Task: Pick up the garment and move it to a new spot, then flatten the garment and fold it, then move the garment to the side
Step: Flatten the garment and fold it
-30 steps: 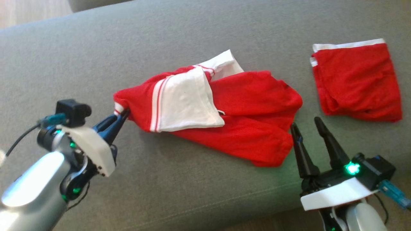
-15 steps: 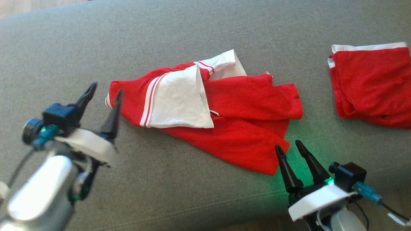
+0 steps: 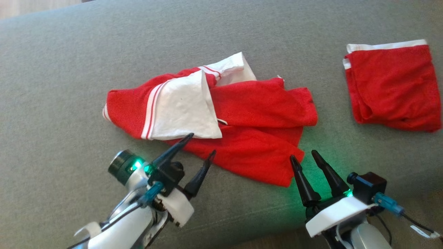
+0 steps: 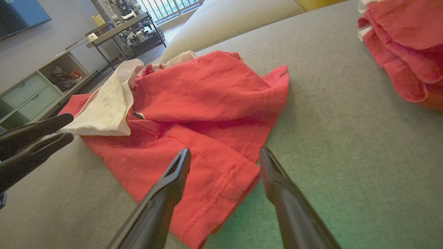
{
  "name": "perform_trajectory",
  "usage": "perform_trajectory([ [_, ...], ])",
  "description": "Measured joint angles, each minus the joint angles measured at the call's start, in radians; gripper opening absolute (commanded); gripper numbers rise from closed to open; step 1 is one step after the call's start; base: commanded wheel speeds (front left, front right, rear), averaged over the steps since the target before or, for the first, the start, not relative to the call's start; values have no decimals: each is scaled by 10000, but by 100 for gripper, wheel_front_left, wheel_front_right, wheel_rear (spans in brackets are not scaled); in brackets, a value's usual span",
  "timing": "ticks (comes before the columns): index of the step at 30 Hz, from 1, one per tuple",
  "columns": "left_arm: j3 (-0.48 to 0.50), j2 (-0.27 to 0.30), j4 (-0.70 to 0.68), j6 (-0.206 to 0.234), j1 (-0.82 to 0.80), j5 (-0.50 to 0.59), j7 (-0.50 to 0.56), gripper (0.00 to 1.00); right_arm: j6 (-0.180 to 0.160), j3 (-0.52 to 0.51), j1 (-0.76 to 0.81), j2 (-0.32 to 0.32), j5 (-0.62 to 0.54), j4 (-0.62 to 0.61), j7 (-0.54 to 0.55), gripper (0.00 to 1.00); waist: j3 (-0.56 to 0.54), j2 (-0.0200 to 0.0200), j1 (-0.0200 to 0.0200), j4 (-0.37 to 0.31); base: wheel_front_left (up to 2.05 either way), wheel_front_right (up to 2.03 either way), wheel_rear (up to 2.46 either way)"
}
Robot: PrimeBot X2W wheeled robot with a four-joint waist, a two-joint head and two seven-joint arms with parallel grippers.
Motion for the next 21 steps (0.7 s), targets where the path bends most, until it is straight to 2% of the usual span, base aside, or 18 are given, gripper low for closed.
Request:
perform_trajectory([
  [4,-142,-313,813,-84,-451,268,0,100,0,-10,2,-2,-13,59,0,100,-21,0,0,-187,0,0,0],
  [10,-268,-679,1287,-159,-641,476,0,100,0,-17,15,-2,-27,96,0,100,-38,0,0,-322,0,0,0],
  [20,-286,-759,1927,-380,-981,738,0,100,0,8,22,-2,-29,71,0,100,84,0,-1,-269,0,0,0],
  [21,-244,-773,1956,-424,-1032,738,-2,94,0,10,22,-2,-29,52,0,100,131,0,-1,-258,0,0,0],
])
